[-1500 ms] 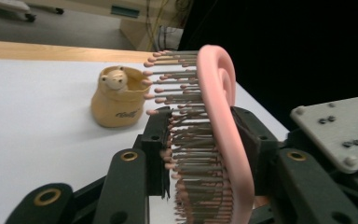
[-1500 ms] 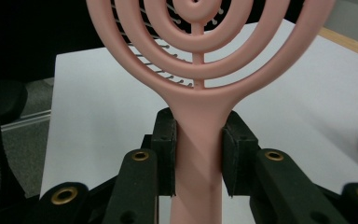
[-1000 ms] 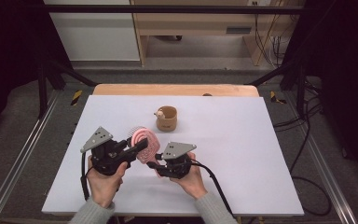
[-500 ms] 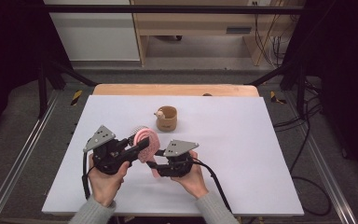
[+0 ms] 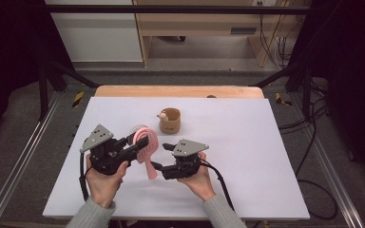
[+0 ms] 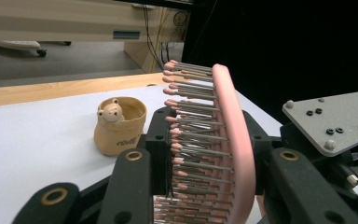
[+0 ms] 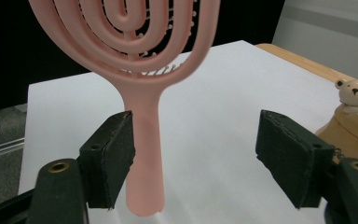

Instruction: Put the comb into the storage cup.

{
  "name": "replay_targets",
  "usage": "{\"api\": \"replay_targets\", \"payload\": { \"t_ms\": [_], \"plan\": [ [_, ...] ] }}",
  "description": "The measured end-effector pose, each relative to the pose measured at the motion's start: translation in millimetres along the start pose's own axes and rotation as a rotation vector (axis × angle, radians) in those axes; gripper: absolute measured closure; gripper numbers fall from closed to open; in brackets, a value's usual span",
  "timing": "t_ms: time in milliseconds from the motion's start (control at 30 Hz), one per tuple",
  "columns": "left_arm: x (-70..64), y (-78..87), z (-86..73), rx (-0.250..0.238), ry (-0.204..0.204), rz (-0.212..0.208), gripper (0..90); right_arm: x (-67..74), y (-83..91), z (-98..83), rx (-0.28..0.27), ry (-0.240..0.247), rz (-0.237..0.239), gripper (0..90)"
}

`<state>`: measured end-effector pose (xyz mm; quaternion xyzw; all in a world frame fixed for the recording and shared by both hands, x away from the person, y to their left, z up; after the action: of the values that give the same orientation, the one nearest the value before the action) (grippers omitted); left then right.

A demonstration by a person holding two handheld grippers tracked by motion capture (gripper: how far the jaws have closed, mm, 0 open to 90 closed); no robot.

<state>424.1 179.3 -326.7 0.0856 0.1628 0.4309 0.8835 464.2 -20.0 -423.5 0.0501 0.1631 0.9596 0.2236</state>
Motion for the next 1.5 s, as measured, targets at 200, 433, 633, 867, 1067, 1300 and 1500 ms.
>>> {"api": "replay_targets", "payload": {
  "t_ms": [200, 433, 633, 867, 1067, 1300, 1500],
  "plan": [
    [2.3, 2.6, 5.6, -0.005, -0.006, 0.012, 63.9, -3.5, 4.4, 0.6, -0.005, -0.029, -0.015, 20.0],
    [7.8, 3.9, 13.5, -0.012, -0.013, 0.039, 63.8, -10.1, 12.7, 1.7, -0.003, -0.067, -0.055, 8.7],
    [13.8, 3.9, 19.4, -0.013, -0.014, 0.063, 63.8, -17.2, 22.1, -1.7, 0.017, -0.089, -0.103, 3.9],
    [15.3, 4.0, 26.3, -0.019, -0.023, 0.075, 63.8, -24.5, 35.4, -4.9, 0.021, -0.101, -0.112, 1.6],
    [15.3, 1.4, 32.3, -0.021, -0.032, 0.078, 63.8, -34.6, 50.8, -13.1, 0.033, -0.114, -0.14, 0.5],
    [14.7, -2.4, 40.6, -0.017, -0.047, 0.084, 63.8, -49.3, 72.5, -25.4, 0.04, -0.146, -0.176, 0.7],
    [13.1, -3.5, 50.8, -0.028, -0.056, 0.085, 63.8, -60.6, 92.9, -35.0, 0.03, -0.165, -0.197, 0.6]
  ]
}}
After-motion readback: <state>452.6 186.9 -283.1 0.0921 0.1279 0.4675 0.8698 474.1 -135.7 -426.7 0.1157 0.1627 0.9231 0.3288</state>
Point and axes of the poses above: each handheld gripper's, and its own axes: y roughly backward along the jaws, z roughly out of its top, x roughly to its left, the point moved 2 cm from there along -y, roughly forward along the jaws, and after that the axes turned 2 degrees about z, right-handed, at the moved point
